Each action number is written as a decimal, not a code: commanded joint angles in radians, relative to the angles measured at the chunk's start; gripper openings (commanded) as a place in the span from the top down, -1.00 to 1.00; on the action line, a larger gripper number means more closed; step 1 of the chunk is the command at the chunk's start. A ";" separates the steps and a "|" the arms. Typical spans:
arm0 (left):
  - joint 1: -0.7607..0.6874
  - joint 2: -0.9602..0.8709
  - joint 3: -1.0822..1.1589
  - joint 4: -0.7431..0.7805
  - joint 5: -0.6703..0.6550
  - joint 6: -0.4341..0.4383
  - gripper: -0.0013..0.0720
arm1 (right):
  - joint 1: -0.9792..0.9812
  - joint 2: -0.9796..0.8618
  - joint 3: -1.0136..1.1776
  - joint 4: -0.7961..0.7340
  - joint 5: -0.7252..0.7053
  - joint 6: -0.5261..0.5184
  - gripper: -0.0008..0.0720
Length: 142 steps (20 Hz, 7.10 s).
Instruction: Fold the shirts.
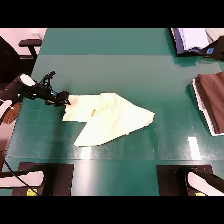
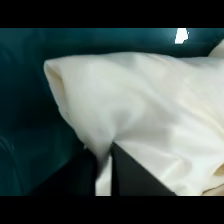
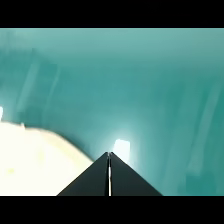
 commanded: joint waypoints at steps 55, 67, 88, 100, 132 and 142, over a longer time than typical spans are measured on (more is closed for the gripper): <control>0.018 0.742 -0.470 0.012 -0.385 0.107 0.90 | 0.204 -0.415 -0.062 -0.057 0.038 0.006 0.94; 0.018 0.735 -0.287 -0.188 -0.170 0.110 -0.53 | 0.149 -0.280 -0.061 -0.058 0.037 0.005 0.94; 0.018 0.504 -0.462 -0.113 -0.109 0.111 -0.54 | 0.149 -0.280 -0.062 -0.056 0.062 0.006 0.94; -0.019 0.500 -0.411 -0.151 -0.044 0.128 0.90 | 0.107 -0.280 -0.062 -0.059 0.096 0.006 0.93; 0.051 0.511 -0.253 -0.114 -0.061 0.130 0.90 | 0.116 0.151 -1.184 0.153 -0.325 0.070 -0.26; 0.051 0.536 -0.214 -0.114 -0.056 0.129 0.90 | 0.115 0.053 -1.068 0.232 -0.286 -0.074 0.94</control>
